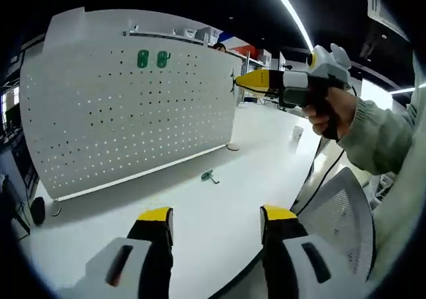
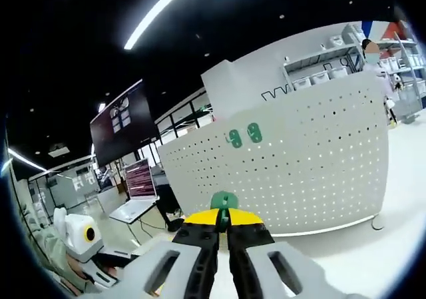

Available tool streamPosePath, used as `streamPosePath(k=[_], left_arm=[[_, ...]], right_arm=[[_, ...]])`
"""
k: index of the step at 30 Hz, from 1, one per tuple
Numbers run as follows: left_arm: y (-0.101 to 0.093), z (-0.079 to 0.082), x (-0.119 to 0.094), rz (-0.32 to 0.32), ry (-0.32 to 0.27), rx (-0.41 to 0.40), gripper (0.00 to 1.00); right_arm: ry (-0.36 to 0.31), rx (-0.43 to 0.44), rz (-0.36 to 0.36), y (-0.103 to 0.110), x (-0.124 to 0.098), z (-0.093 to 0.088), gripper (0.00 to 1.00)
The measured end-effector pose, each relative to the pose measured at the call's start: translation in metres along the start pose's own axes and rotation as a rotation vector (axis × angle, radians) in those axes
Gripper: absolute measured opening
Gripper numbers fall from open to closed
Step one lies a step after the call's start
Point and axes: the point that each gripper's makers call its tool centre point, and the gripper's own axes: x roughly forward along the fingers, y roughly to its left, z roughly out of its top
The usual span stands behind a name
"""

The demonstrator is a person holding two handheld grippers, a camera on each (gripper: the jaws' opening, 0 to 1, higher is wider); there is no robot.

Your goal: Insert the hook assembly into the mounting plate slot until the hook locks in place.

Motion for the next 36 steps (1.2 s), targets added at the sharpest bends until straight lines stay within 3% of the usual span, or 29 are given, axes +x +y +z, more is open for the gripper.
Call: streamPosePath(k=[11, 23, 36], left_arm=[[-0.005, -0.014, -0.005, -0.008, 0.028, -0.017, 0.53], [-0.008, -0.019, -0.013, -0.019, 0.039, -0.013, 0.53], [-0.009, -0.024, -0.018, -0.034, 0.046, -0.011, 0.52]], right_arm=[[-0.032, -0.077, -0.052, -0.014, 0.004, 0.017, 0.01], [-0.049, -0.224, -0.136, -0.034, 0.013, 0.037, 0.01], [-0.059, -0.281, -0.192, -0.048, 0.031, 0.045, 0.01]])
